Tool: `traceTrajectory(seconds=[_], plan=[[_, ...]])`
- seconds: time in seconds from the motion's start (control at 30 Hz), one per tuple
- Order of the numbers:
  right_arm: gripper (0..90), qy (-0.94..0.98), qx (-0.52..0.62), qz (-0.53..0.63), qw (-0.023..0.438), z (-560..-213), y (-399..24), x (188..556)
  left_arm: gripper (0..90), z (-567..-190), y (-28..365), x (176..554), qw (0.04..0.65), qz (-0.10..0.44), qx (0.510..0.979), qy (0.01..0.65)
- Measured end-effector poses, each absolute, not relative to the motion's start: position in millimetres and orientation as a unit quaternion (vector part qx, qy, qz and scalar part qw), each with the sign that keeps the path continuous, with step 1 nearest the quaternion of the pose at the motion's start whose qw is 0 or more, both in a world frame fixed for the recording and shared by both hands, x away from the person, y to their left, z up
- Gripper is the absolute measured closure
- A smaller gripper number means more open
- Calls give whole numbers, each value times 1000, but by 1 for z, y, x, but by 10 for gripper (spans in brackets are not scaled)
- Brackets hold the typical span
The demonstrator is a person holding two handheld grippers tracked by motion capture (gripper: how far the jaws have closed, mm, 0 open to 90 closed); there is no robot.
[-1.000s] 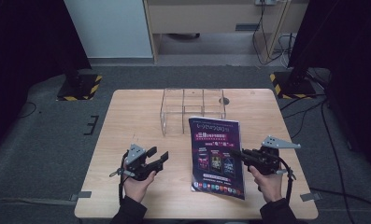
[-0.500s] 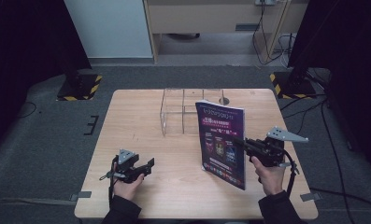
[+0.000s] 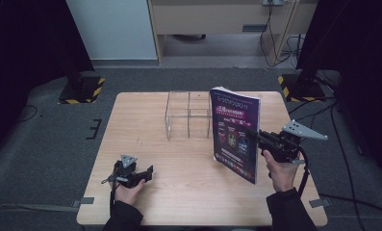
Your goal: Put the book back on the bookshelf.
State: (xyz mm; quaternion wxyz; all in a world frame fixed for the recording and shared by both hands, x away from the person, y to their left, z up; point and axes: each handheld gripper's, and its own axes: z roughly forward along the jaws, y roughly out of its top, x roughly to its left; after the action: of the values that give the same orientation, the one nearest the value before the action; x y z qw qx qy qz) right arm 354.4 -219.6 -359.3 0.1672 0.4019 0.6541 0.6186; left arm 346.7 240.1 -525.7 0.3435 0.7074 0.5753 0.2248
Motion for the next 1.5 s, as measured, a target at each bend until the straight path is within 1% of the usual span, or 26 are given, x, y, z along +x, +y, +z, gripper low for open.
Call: traceTrajectory(seconds=[0.23, 0.73, 1.0, 1.17, 1.5], plan=[[829, 646, 406, 620, 181, -353, -216, 362, 180, -531, 243, 349, 322, 238, 712, 576], [829, 628, 411, 626, 208, -348, -205, 382, 169, -535, 244, 351, 309, 247, 717, 574], [829, 622, 416, 626, 220, -350, -203, 393, 150, -535, 244, 351, 304, 250, 716, 577], [829, 617, 423, 626, 222, -353, -202, 401, 115, -535, 244, 352, 300, 251, 714, 581], [829, 615, 429, 619, 236, -358, -195, 419, 107, -536, 244, 352, 300, 249, 714, 582]])
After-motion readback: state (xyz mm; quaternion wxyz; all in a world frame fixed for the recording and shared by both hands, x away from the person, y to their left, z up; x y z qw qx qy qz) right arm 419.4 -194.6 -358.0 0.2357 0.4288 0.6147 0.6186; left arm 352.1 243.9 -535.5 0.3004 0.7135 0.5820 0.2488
